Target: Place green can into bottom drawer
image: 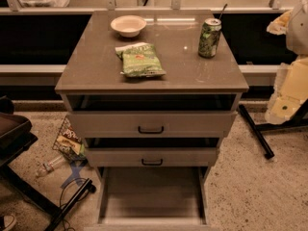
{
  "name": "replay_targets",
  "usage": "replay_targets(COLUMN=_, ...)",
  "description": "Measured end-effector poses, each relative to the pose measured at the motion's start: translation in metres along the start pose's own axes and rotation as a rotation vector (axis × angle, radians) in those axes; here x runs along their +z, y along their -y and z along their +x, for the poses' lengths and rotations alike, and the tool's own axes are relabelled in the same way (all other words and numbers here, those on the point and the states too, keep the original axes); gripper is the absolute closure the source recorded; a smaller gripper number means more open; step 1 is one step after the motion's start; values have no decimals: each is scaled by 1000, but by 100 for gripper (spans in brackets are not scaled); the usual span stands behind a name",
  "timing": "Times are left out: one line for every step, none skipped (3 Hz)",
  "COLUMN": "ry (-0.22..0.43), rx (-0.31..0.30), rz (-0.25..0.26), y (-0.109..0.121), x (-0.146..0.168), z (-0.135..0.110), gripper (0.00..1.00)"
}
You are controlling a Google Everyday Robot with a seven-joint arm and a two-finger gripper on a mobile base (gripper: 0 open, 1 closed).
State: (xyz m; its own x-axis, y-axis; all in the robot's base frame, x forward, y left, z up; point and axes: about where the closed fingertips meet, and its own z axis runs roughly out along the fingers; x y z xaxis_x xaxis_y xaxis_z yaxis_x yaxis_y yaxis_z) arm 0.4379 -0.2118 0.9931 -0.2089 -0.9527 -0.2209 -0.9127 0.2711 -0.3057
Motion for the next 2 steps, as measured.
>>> replay_targets(ry=0, rx=0, rz=0, y=0, x=0, z=0, gripper=0)
replay_targets(ry=30, rx=44, rz=47, y=18, x=4, z=3, gripper=0)
